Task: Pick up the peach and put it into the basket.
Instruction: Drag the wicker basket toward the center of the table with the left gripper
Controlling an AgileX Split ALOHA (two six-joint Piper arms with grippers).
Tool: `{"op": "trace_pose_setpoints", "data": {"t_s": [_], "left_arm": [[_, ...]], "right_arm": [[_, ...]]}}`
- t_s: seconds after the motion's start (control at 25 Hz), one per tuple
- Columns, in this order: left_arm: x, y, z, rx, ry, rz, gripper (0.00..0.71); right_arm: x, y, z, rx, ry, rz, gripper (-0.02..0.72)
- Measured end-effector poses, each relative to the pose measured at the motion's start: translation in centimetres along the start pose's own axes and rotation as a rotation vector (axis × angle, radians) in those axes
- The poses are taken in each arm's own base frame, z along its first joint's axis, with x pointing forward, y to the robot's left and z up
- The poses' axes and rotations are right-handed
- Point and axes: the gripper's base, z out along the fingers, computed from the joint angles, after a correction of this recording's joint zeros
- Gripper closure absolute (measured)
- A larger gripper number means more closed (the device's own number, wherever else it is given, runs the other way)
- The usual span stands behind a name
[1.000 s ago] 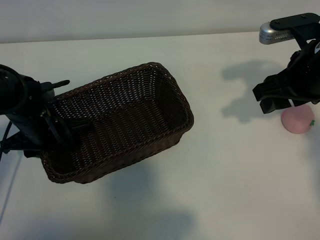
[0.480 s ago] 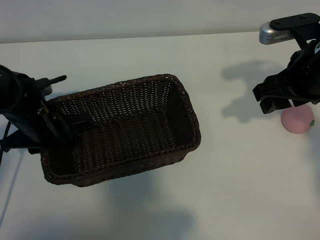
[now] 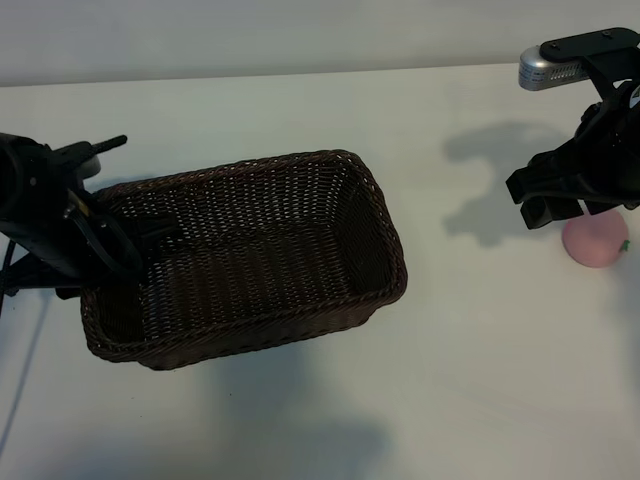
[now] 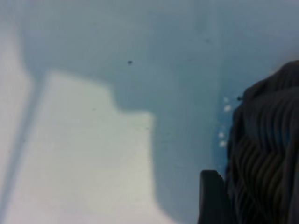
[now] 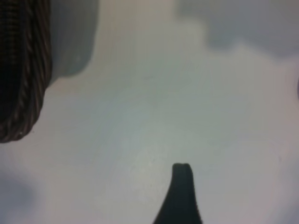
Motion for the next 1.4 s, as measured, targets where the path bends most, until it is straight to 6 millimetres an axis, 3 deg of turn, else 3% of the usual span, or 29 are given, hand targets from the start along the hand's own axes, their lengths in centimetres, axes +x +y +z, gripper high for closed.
{"op": "trace_pose_setpoints", "data": {"t_s": [0.16,0.24,0.36,0.68,0.96,1.4], "left_arm": [[0.2,-0.4,-0.3,0.054,0.018,0.014,0.293],[0.4,-0.8,-0.5,0.100,0.028,0.018,0.373],[0.2,-1.2,-0.9,0.178,0.016,0.005,0.374],[-0.7,-0.2,-1.7,0.367,0.031,0.031,0.444],[-1.1,-0.3,-2.1,0.399,0.010,0.045,0.483],[-4.7,-2.0,-4.0,0.406,-0.008,0.145,0.483]], "right_arm": [[0.0,0.0,0.0,0.000,0.000,0.000,0.125],[0.0,0.0,0.0,0.000,0.002,0.000,0.138],[0.0,0.0,0.0,0.000,0.005,0.000,0.155],[0.1,0.0,0.0,0.000,0.006,0.000,0.162],[0.1,0.0,0.0,0.000,0.006,0.000,0.162],[0.1,0.0,0.0,0.000,0.010,-0.001,0.164]]}}
